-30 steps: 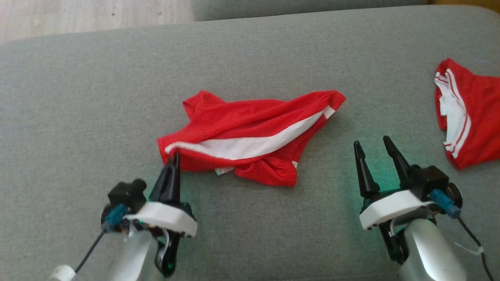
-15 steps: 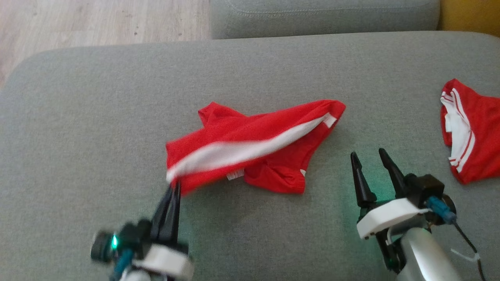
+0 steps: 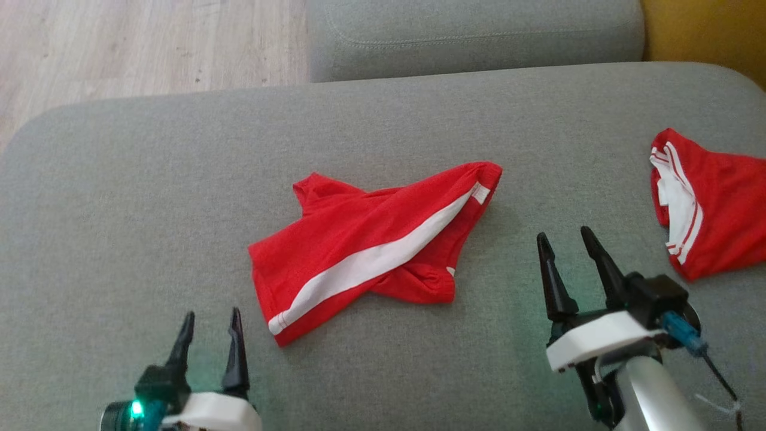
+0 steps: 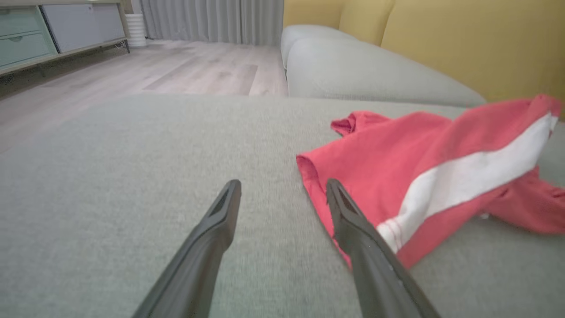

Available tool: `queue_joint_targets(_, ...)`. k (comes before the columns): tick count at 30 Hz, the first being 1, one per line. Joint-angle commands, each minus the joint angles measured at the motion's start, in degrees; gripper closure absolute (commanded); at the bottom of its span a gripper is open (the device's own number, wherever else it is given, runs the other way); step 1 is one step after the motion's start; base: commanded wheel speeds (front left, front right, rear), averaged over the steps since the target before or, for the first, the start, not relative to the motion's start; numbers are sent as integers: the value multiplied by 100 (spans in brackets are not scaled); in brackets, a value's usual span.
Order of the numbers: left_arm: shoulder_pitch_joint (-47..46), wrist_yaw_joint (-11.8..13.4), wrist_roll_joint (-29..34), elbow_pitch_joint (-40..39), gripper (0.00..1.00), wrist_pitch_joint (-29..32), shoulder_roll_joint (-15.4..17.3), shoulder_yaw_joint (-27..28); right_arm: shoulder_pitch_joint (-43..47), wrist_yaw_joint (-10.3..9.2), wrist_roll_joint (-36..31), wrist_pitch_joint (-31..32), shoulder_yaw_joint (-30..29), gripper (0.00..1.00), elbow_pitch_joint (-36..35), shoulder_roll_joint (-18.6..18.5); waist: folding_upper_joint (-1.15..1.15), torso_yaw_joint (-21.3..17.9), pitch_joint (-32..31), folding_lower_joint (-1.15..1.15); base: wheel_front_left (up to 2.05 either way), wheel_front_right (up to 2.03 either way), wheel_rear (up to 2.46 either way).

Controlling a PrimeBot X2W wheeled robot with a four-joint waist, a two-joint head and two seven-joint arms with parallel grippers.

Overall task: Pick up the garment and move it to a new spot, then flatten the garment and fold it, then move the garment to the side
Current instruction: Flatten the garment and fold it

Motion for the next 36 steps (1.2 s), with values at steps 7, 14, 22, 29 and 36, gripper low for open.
queue_joint_targets(7,-121,-3,-589,-448,0,-30,13,123,136,-3,114,-38,227,0,-371,6,0,-57,-160,0,0,0,0)
queue_joint_targets(14,98,243,-537,-764,0,-30,12,42,296,-3,-10,-38,155,0,-582,6,0,-106,-249,0,0,0,0)
queue_joint_targets(22,236,93,-879,-628,0,-30,12,-243,372,-3,-46,-38,239,0,-483,6,0,-64,-285,0,0,0,0)
queue_joint_targets(29,43,-478,-1874,117,0,-30,12,-663,354,-3,-27,-38,329,0,-366,6,0,-74,-210,0,0,0,0)
queue_joint_targets(36,-244,-624,-2594,470,0,-30,12,-1203,309,-3,-69,-38,332,0,-276,6,0,-142,-87,0,0,0,0)
